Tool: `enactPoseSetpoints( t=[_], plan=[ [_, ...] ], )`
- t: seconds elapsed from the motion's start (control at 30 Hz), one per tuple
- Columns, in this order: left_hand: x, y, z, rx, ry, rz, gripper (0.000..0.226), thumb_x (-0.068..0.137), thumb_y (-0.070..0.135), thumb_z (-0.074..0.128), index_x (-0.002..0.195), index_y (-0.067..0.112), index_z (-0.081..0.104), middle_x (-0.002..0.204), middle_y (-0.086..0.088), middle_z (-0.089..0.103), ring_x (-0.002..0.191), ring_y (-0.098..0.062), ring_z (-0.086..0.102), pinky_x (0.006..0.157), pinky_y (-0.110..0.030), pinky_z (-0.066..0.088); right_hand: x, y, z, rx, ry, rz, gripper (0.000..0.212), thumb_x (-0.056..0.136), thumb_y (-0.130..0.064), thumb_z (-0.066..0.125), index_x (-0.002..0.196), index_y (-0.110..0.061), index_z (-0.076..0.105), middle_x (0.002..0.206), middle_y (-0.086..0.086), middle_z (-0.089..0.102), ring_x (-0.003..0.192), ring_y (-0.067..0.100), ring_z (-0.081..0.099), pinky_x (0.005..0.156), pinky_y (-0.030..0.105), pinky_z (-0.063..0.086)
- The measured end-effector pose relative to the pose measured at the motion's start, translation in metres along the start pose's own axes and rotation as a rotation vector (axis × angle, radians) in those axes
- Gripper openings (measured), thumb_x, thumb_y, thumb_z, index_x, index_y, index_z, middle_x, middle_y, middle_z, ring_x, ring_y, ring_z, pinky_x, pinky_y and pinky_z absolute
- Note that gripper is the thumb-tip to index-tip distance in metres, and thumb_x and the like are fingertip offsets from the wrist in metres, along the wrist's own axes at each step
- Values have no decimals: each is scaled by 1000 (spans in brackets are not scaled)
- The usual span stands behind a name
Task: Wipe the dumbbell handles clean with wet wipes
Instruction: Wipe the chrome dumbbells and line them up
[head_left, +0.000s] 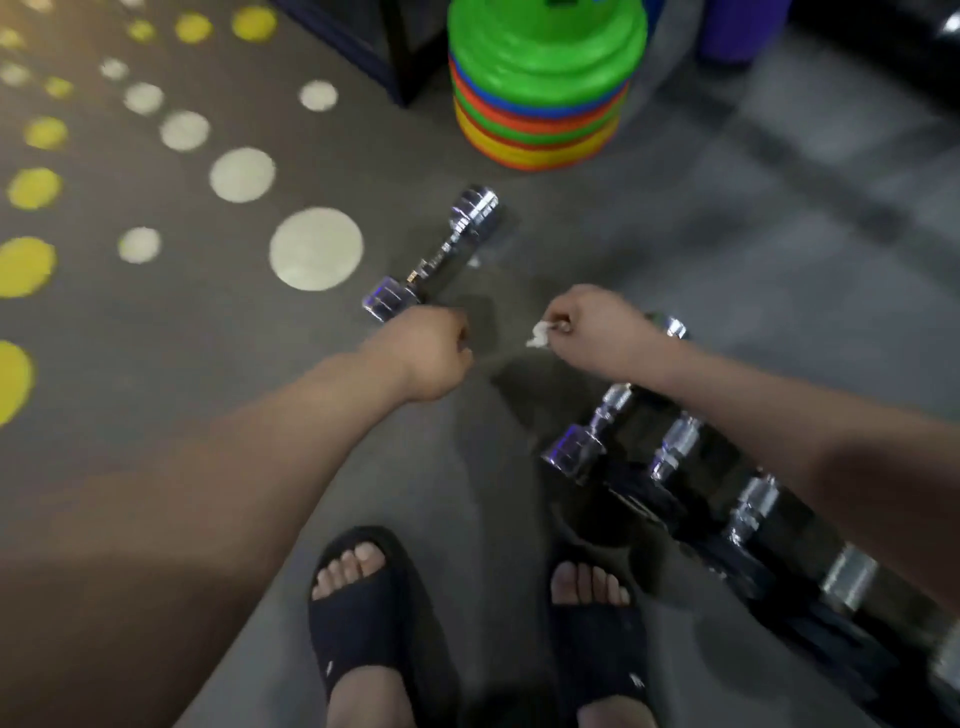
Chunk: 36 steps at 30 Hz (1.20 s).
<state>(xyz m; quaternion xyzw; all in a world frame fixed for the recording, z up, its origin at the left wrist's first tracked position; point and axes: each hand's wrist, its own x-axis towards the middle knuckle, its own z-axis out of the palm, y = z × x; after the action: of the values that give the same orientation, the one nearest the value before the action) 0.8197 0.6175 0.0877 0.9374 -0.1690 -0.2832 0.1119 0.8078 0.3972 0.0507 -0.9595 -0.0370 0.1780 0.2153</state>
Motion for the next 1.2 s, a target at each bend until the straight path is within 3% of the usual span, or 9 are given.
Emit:
enactPoseSetpoints(
  t=[0.07,0.17,0.27,0.5,0.67,0.83,0.97,1.1,1.2],
  plan=[
    [-13,-16,-31,60,0,-21,22,97,25,48,100,8,62,110,-18,66,106,-37,61,78,-29,44,13,-33,-12,74,-23,-28,12,86,-19,69,94,-13,75,91,0,54,90,23,62,76,20,38],
    [-31,-41,-64,93,11,-68,17,93,31,45,91,16,53,109,-14,67,103,-37,63,85,-37,53,27,-72,-37,125,-50,-45,15,85,-26,75,89,-11,73,78,-10,57,79,13,57,62,22,36],
    [-41,-62,-82,111,-10,-129,30,91,29,47,109,12,63,111,-12,67,107,-35,62,89,-38,53,42,-94,-56,171,-74,-47,20,83,-32,79,85,-15,68,77,-6,66,66,8,57,49,11,37],
    [-12,-110,-65,-14,72,-174,26,91,26,53,109,13,67,107,-11,68,103,-35,61,86,-37,54,87,-92,-49,280,-111,-33,17,90,-7,71,103,-11,61,71,-3,59,39,-9,51,42,7,37],
    [35,-126,-38,-120,153,-176,30,94,37,52,107,12,64,105,-13,64,95,-35,60,83,-43,55,136,-66,-19,232,-57,-12,10,87,-17,70,96,-16,75,71,-9,68,52,-7,55,56,14,45],
    [65,-141,-20,-212,128,-220,57,90,51,63,133,14,54,128,-11,52,114,-34,56,92,-42,50,161,-59,3,236,130,-60,12,87,-21,66,89,-20,78,80,-6,69,77,4,63,70,17,45],
    [75,-148,-9,-214,43,-165,41,88,48,69,108,14,59,99,-4,53,100,-29,56,79,-34,45,182,-56,13,98,244,-213,13,85,-12,62,92,-14,73,84,-4,63,80,13,58,74,23,42],
    [82,-154,-4,-214,47,-142,34,86,45,72,91,14,59,94,-8,57,88,-29,55,79,-40,50,200,-53,20,-33,264,-352,20,86,-8,60,103,-8,70,99,11,68,94,25,62,84,25,43],
    [87,-160,-2,-205,53,-126,34,84,47,72,86,16,59,89,-8,58,85,-30,57,76,-41,52,210,-46,33,-202,203,-512,19,89,-12,51,97,-8,67,103,13,66,99,35,62,90,45,51]
  ],
)
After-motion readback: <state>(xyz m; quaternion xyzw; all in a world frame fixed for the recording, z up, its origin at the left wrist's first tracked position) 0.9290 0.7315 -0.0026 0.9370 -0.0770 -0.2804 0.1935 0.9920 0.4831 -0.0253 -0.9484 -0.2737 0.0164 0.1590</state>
